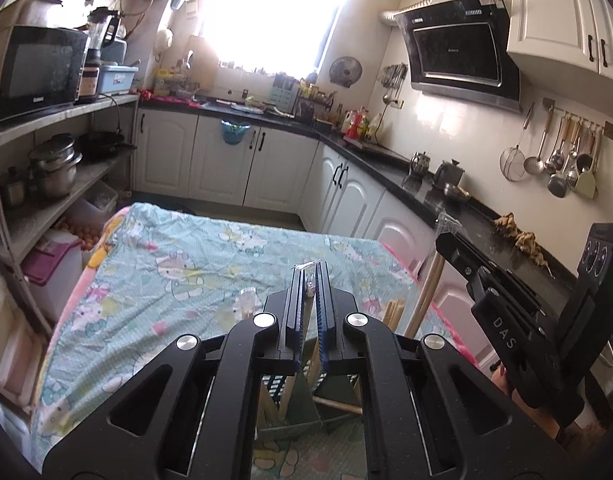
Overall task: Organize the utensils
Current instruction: 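Lower the held chopsticks upright into a caddy slot with the right tool, then open the right tool to release the chopsticks and withdraw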
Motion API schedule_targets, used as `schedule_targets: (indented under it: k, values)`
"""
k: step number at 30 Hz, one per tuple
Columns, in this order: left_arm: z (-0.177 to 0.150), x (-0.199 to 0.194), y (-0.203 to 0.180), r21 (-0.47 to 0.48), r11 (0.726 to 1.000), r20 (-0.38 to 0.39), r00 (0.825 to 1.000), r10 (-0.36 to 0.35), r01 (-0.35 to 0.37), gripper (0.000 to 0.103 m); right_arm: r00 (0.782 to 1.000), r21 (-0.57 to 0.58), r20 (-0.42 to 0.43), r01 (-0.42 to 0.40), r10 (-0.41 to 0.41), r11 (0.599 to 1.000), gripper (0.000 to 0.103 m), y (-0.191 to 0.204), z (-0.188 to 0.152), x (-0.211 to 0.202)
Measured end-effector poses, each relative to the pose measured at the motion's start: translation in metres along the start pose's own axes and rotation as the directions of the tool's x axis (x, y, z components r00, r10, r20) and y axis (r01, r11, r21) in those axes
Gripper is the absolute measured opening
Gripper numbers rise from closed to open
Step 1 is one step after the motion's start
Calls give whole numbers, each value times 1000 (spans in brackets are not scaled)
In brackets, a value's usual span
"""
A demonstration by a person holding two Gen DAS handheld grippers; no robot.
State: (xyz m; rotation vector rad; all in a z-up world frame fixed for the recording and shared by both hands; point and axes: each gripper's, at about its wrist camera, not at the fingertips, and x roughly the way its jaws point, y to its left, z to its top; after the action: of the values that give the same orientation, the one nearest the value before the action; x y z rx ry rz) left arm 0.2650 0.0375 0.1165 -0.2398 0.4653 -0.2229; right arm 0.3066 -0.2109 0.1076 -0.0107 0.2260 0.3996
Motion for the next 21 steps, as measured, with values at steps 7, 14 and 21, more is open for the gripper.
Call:
schedule_targets:
  k: [7,14,21]
  values:
    - [-13,7,-2,12,1000,-26,1000,9,-8,7,999,21,-47,-1,2,1000,8,-1,-10,5]
    - [-17,2,-3,23,1000,-29,999,21,-20,31,999,35,-46,1,1,999,29,-2,-11,-3]
    - [-14,-20,-3,25,999,10,999,35,-36,60,999,46,-34,8,-6,999,52,-7,-5,-26]
